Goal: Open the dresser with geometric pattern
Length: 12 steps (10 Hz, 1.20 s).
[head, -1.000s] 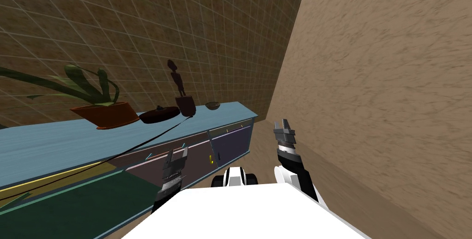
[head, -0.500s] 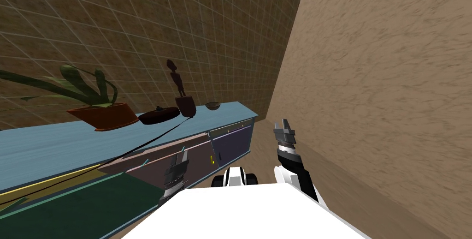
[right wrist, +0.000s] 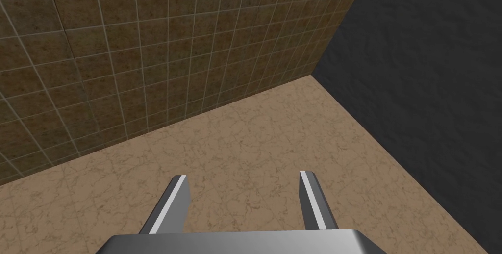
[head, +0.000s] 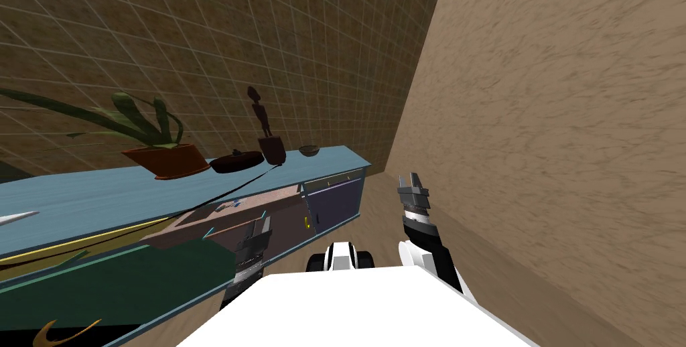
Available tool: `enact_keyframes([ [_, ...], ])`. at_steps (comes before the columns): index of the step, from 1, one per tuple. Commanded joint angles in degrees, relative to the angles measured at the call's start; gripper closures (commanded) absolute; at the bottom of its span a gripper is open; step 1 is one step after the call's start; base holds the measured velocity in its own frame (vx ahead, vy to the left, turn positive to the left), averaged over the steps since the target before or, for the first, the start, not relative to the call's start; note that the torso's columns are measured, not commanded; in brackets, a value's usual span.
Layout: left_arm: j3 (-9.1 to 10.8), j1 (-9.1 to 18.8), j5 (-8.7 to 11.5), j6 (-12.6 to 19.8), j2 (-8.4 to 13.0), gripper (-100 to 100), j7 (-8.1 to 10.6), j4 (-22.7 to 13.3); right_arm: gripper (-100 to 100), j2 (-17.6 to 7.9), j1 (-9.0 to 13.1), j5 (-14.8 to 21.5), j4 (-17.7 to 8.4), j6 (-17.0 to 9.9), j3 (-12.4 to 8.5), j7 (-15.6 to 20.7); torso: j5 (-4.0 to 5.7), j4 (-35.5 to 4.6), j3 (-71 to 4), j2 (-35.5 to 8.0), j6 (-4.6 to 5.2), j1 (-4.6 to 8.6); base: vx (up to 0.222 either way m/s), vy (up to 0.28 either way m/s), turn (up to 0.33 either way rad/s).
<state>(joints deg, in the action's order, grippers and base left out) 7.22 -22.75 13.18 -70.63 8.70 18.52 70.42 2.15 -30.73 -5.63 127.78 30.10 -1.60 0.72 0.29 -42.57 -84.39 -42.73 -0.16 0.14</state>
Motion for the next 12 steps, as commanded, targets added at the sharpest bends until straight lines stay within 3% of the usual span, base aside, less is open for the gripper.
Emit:
enact_keyframes([
  [1, 0.2, 0.0, 0.3, 1.1, 0.7, 100, 0.47, 0.6, 0, 0.0, 0.0, 0.0, 0.0, 0.0, 0.0, 0.0, 0.1, -0.1, 0.0, -0.1, -0.08, -0.01, -0.081, -0.051, 0.003],
  [2, 0.81, 1.2, 0.6, 3.4, 0.5, -100, -0.38, 1.0, 0, 0.0, 0.0, 0.0, 0.0, 0.0, 0.0, 0.0, 0.03, 0.0, -0.1, 0.3, 0.03, -0.11, -0.07, 0.005, -0.086],
  [6, 3.43, 6.8, 1.7, 10.6, -0.5, -100, -4.23, 3.2, 0, 0.0, 0.0, 0.0, 0.0, 0.0, 0.0, 0.0, -0.13, 0.1, -0.1, 0.2, 0.08, -0.1, -0.151, 0.024, -0.129],
  [7, 3.43, 6.8, 1.7, 10.7, -0.5, -100, -4.23, 3.2, 0, 0.0, 0.0, 0.0, 0.0, 0.0, 0.0, 0.0, -0.07, 0.1, -0.1, 0.2, 0.06, 0.03, -0.107, -0.004, -0.044],
  [10, 5.4, 11.0, 2.5, 16.1, -1.3, -100, -7.12, 4.7, 0, 0.0, 0.0, 0.0, 0.0, 0.0, 0.0, 0.0, 0.17, -0.2, 0.0, 0.0, 0.08, 0.19, -0.114, 0.003, -0.096],
  [12, 6.06, 12.4, 2.8, 17.9, -1.5, -100, -8.08, 5.3, 0, 0.0, 0.0, 0.0, 0.0, 0.0, 0.0, 0.0, 0.32, -0.3, 0.1, -0.2, 0.04, 0.44, -0.099, 0.014, -0.064],
])
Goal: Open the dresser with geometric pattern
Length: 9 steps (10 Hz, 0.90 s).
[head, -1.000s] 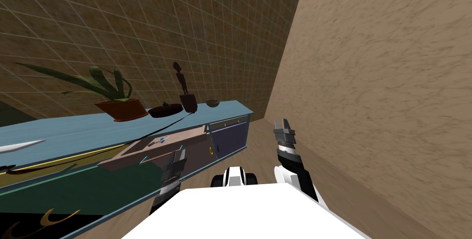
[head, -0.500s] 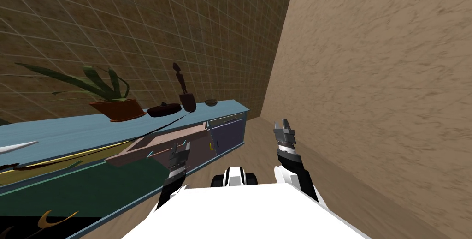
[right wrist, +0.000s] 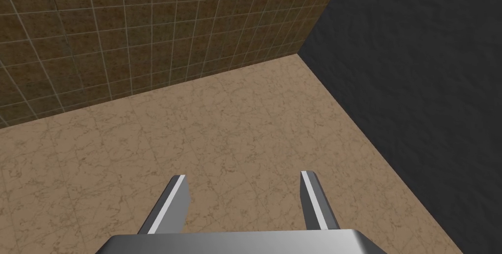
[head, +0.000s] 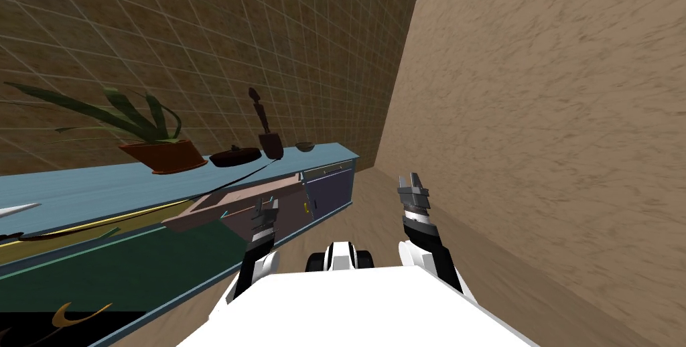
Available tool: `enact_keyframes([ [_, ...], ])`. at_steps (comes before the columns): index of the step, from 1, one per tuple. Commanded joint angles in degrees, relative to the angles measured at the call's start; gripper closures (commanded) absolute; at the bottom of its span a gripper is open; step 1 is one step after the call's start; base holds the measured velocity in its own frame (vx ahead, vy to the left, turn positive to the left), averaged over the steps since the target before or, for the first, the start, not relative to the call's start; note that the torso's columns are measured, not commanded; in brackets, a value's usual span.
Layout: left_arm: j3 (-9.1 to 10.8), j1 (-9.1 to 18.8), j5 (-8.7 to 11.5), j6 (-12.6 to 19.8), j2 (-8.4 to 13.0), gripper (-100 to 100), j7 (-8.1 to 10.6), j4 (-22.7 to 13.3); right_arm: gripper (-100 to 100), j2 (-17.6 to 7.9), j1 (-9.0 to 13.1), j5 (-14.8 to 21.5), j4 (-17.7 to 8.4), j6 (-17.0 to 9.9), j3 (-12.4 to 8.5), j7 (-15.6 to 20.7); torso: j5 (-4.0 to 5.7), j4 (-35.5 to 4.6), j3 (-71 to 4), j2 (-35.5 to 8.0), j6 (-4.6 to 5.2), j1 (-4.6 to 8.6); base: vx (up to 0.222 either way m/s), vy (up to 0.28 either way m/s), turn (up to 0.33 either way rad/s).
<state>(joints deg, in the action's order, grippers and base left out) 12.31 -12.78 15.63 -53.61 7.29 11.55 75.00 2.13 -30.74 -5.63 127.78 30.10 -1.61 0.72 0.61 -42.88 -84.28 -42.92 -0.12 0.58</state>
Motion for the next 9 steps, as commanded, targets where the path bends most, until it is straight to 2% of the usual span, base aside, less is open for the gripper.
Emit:
enact_keyframes([
  [1, 0.97, 2.4, 0.3, 0.9, -0.1, -100, -1.11, 0.7, 0, 0.0, 0.0, 0.0, 0.0, 0.0, 0.0, 0.0, 0.02, 0.0, 0.0, 0.0, 0.05, -0.04, -0.079, 0.016, -0.059],
  [2, 1.62, 3.8, 0.6, 2.7, -0.4, -100, -2.07, 1.2, 0, 0.0, 0.0, 0.0, 0.0, 0.0, 0.0, 0.0, 0.08, -0.1, 0.0, -0.1, -0.07, 0.0, -0.081, 0.004, -0.063],
  [3, 1.11, 2.6, 0.5, 3.0, -0.4, -100, -1.5, 0.2, 0, 0.0, 0.0, 0.0, 0.0, 0.0, 0.0, 0.0, 0.17, -0.2, 0.1, -0.2, -0.02, 0.09, -0.031, 0.007, -0.029],
  [4, 1.08, 2.5, 0.5, 3.6, -0.5, 0, -1.68, 0.0, 0, 0.0, 0.0, 0.0, 0.0, 0.0, 0.0, 0.0, -0.01, 0.0, 0.1, 0.0, -0.03, 0.03, 0.0, 0.0, 0.0],
  [9, 0.86, 1.9, 0.5, 4.4, -0.8, 0, -1.72, -0.9, 0, 0.0, 0.0, 0.0, 0.0, 0.0, 0.0, 0.0, -0.49, 0.5, -0.2, 0.5, 0.11, -0.47, 0.0, 0.0, 0.0],
])
